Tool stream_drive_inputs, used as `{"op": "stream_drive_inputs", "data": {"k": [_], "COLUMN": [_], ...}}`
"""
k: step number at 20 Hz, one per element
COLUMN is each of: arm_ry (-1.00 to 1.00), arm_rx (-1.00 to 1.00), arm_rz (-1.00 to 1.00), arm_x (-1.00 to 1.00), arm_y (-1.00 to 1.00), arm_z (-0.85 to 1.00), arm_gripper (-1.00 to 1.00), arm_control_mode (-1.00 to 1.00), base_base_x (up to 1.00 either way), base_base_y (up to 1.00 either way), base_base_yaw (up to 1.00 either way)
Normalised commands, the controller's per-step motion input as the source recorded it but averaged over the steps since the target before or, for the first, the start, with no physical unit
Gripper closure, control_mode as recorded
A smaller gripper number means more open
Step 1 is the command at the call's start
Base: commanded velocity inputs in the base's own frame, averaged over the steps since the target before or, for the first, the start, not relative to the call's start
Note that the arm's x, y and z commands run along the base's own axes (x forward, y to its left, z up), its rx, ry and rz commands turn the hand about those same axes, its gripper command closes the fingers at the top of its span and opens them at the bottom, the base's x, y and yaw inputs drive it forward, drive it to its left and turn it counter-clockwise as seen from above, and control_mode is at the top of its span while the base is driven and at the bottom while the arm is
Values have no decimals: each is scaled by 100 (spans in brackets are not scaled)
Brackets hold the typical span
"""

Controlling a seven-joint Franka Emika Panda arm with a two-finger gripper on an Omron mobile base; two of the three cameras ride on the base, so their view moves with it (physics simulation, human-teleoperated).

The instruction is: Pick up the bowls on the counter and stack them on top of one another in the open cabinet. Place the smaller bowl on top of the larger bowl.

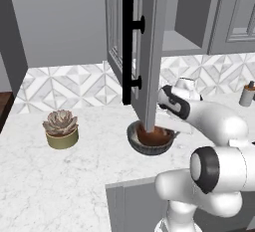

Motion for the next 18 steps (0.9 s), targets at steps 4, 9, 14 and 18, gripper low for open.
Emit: {"op": "stream_drive_inputs", "data": {"k": [4,9,14,18], "arm_ry": [-3,-4,-2,-11], "arm_rx": [10,3,4,2], "arm_rz": [-21,-38,-41,-34], "arm_x": [-79,-42,-24,-26], "arm_y": [-44,-24,-26,-9], "arm_z": [83,82,88,97], "arm_gripper": [100,100,100,100], "arm_control_mode": [-100,-100,-100,-100], "base_base_x": [0,0,0,0], "base_base_y": [0,0,0,0], "base_base_yaw": [0,0,0,0]}}
